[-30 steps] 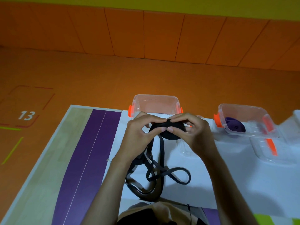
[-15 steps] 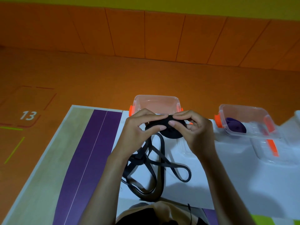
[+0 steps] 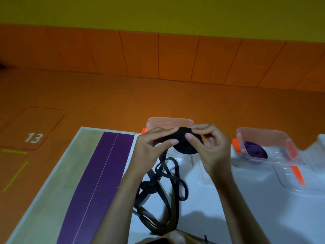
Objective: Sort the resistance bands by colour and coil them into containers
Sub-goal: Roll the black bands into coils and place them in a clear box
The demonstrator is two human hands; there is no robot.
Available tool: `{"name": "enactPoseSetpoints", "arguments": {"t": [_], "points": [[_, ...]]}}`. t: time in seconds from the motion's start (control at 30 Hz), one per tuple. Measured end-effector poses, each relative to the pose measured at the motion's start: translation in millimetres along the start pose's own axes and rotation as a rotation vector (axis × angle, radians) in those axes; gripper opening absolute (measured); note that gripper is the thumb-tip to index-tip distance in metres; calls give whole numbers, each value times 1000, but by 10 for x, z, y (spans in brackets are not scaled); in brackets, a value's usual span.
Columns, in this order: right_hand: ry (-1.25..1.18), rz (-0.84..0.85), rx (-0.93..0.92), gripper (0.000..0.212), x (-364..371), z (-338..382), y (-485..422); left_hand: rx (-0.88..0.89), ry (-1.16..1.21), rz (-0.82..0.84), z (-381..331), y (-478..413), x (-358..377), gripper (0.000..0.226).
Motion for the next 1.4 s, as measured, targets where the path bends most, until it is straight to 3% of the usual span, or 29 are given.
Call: {"name": "enactPoseSetpoints", "arguments": {"t": [0.1,0.2,0.37,0.5,0.6,0.7,0.87,0.93,1.13,1.27,1.4], "points": [[-78,87,129,27,-11,-115,32,-42,25,-60,104,27,-19,36],[65,59,171,25,-85,-172,24,-109,61,-101,248,69,37,29],[77,59,228,24,-132,-357,179,-265,115,46,492,137,69,36],[83,53,298,21,-158,-471,273,-201,34,-51,523,142,80,25],[127,-6,260,21,-228,-483,235,-173,16,-116,556,168,166,19],[106,-35,268,19,-275,-512,192,-227,95,-48,595,135,199,25],[64,108,267,21,-389,-488,83,-190,50,-27,504,-45,279,26],[73,71,276,18,-419,-426,-23,-151,26,-40,433,-127,337,25],[86,-59,66,16,-482,-174,-431,-83,46,42,144,-478,443,30],[23,-11,35,26,-572,27,-627,-68,-9,57,-161,-692,495,28],[121,2,-3,25,-703,352,-833,47,-35,45,-518,-759,669,24]]}}
Point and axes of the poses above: each hand's wrist, its own y-axis away from the middle knuckle, its own x-axis out of the palm, z = x × y, the point moved 4 cm from there along -y, towards the middle knuckle, and after that the axes turned 6 degrees about -x, right-handed, at the moved point
